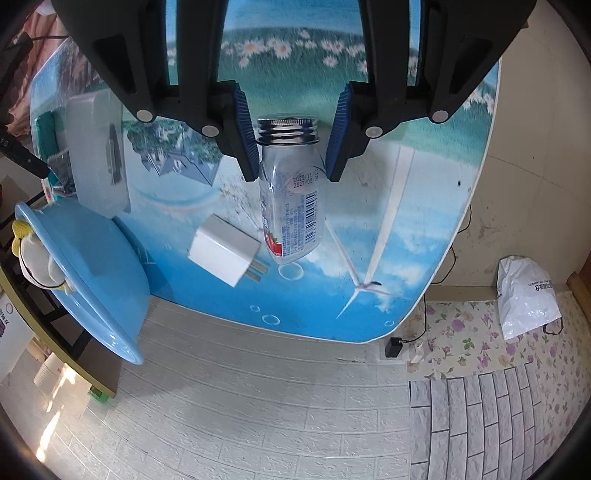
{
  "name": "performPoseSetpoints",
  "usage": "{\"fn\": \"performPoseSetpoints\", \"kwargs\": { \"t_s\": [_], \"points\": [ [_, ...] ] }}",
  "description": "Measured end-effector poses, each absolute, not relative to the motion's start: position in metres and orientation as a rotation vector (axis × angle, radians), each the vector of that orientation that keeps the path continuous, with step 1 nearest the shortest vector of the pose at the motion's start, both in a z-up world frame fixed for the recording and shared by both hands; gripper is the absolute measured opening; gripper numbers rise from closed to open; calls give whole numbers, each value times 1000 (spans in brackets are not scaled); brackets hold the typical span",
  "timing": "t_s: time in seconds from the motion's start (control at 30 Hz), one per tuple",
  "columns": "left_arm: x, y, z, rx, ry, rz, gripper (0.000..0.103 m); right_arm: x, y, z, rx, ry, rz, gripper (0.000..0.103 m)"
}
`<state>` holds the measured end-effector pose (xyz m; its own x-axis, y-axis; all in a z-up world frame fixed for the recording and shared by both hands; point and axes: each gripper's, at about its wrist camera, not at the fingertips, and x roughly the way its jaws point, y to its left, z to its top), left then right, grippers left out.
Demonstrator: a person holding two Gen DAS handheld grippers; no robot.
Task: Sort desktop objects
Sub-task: 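Lift and carry the bottle with the left tool while the right tool carries the teal roll to the basin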
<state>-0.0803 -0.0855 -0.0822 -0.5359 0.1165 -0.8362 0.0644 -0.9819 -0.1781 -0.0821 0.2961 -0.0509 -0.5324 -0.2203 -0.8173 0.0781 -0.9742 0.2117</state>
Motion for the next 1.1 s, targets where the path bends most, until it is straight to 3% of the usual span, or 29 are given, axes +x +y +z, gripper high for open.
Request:
{"fn": "performPoseSetpoints", "kwargs": {
  "t_s": [0.6,0.83,0.93,1.1],
  "points": [
    [-73,-81,-83,-1526,-206,2736,37,-93,288,-60,1465,-95,-2618,42],
    [-83,-75,-88,-1545,-133,2750,42,-95,285,-66,1488,-79,-2605,43],
    [-87,-72,-88,-1531,-100,2766,43,-94,278,-68,1500,24,-2626,32],
    [-93,-68,-88,-1515,-66,2772,39,-96,283,-68,1494,-3,-2612,32]
  ]
}}
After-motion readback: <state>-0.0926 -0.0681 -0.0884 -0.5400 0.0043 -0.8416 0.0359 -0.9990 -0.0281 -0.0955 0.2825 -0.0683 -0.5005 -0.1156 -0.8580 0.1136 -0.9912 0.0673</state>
